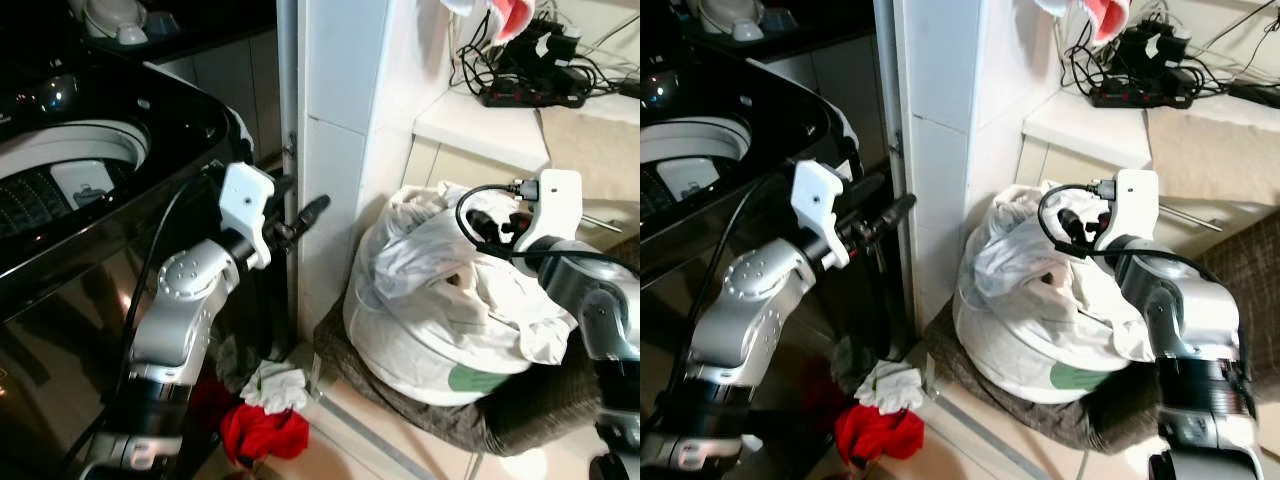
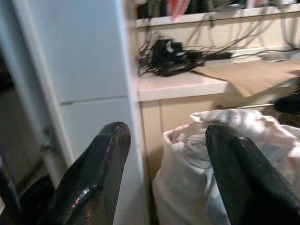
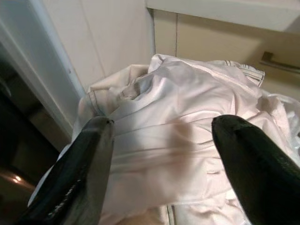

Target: Clothes washing

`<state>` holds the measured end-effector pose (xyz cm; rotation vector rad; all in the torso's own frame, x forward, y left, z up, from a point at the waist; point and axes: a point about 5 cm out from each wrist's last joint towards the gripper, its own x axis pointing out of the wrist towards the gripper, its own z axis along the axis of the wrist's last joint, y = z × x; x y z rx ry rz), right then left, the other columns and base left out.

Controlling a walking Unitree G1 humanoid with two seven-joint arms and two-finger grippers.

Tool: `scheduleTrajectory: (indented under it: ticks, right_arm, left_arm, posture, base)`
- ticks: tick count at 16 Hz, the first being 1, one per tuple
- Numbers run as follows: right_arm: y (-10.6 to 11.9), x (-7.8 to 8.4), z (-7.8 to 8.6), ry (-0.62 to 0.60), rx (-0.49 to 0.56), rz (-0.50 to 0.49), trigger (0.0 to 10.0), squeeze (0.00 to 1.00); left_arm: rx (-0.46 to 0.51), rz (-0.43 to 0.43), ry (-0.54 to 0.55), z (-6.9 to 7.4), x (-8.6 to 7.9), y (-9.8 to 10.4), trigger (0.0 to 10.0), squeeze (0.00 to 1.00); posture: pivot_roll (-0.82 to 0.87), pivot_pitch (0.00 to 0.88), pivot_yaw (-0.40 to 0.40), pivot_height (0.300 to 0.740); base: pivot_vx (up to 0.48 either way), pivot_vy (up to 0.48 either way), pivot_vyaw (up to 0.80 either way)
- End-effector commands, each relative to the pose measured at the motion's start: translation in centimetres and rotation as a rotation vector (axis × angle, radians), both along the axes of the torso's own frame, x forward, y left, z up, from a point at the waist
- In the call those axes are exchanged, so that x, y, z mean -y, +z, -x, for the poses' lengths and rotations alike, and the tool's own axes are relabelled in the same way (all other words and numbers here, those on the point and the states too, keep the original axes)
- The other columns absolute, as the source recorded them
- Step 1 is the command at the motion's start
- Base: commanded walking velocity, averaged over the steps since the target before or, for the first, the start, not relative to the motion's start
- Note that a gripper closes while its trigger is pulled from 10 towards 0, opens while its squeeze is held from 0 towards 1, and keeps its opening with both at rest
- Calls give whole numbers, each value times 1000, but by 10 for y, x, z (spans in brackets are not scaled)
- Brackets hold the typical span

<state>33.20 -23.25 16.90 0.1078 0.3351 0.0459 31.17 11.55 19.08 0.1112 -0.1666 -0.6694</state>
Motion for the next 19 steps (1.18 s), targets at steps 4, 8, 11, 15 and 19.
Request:
scheduleTrajectory:
  ticks: [4,8,11,15,19]
  right_arm:
    - [-9,11,-24,-30,61,-36,10000,1000]
    - [-34,14,-35,-64,4,-22,10000,0]
    - [-54,6,-34,-23,-96,4,10000,0]
    - [-64,0,-34,-47,-156,-63,2392,0]
    - [-61,4,-35,-67,-145,-105,0,0]
  left_arm:
    - [23,-36,-3,8,1,6,10000,0]
    - [-11,-82,21,12,0,1,10000,0]
    - [-17,-97,46,13,-3,-1,10000,0]
    - [-8,-56,-185,32,9,6,10000,0]
    - [-50,-60,-300,41,14,4,10000,0]
  posture:
    - [-43,0,-23,740]
    - [-33,0,-27,740]
    - [-12,0,-44,740]
    - [-6,0,-52,740]
    - [-7,0,-49,740]
  base:
    - [0,0,0]
    - [0,0,0]
    - [0,0,0]
    - [0,0,0]
    - [0,0,0]
